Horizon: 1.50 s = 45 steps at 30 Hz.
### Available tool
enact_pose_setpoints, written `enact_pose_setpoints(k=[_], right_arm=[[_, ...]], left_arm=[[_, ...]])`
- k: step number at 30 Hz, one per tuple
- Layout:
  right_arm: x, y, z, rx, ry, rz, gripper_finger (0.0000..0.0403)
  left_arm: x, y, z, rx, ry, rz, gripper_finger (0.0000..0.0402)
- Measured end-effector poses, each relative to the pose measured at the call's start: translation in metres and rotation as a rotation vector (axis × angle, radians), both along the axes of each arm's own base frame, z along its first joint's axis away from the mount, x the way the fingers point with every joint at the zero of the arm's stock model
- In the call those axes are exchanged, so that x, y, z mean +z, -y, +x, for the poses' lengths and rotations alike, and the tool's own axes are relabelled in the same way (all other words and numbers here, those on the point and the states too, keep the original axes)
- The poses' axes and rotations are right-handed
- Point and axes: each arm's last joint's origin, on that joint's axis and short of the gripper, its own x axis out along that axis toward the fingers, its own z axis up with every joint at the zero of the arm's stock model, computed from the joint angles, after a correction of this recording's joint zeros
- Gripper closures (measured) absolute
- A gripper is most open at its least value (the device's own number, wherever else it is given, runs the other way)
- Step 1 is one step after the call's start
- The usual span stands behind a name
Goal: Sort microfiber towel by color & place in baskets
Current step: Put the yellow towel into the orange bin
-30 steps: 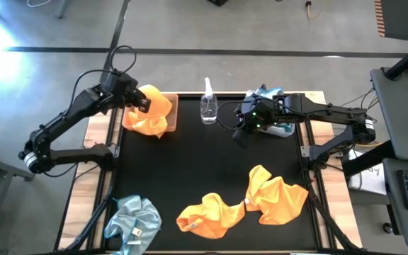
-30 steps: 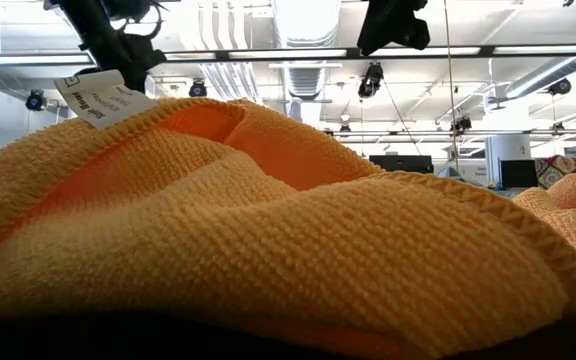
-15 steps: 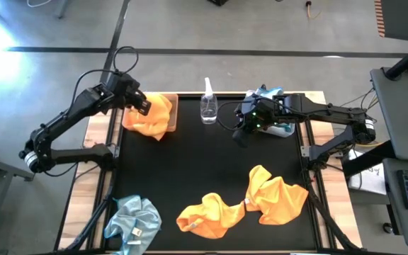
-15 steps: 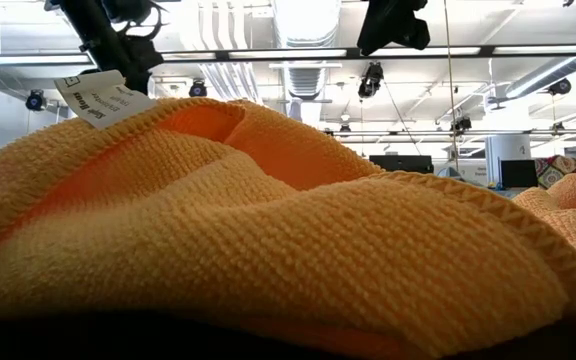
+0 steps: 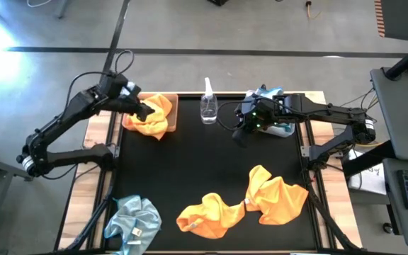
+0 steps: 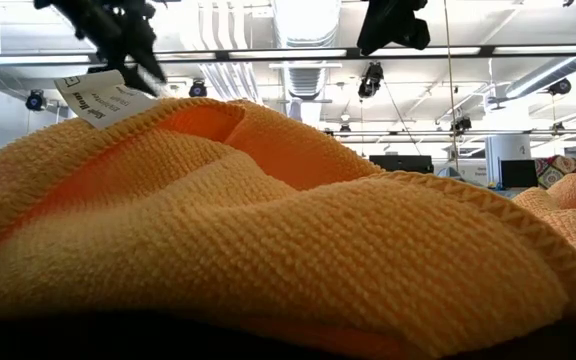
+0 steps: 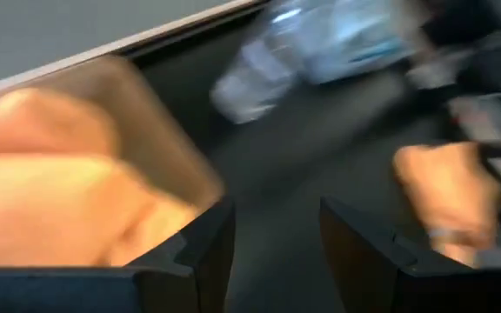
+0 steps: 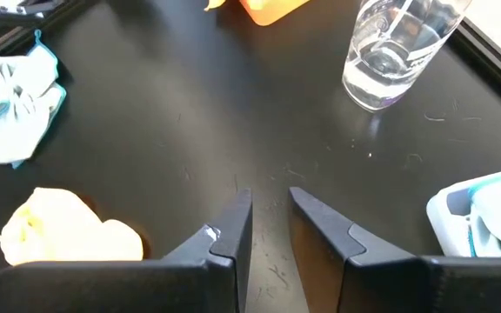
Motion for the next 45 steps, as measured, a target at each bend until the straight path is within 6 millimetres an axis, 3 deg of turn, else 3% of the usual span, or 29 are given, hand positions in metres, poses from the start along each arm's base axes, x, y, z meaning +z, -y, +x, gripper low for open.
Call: enact_pose_setpoints(k=[9, 15, 21, 36, 45], right_arm=[[0.005, -0.001, 0.003, -0.011, 0.054, 0.017, 0.0335], [0.006, -0.003, 0.004, -0.027, 0.069, 0.037, 0.0335], [0.007, -0.013, 0.006, -0.028, 0.085, 0.071, 0.0335], [0.006, -0.063, 0.004, 0.058, 0.048, 0.279, 0.0335], [-0.007, -0.096, -0.021, 0.135, -0.238, 0.373, 0.0335]], left_arm=[[0.053, 0.04, -0.01, -0.126, 0.47, 0.137, 0.0248], [0.073, 0.067, -0.014, -0.239, 0.656, 0.149, 0.0248], [0.071, 0.079, -0.003, -0.269, 0.645, 0.111, 0.0248], [0.036, 0.102, 0.07, -0.457, 0.429, -0.049, 0.0248], [0.06, 0.122, 0.094, -0.48, 0.448, -0.022, 0.0248]])
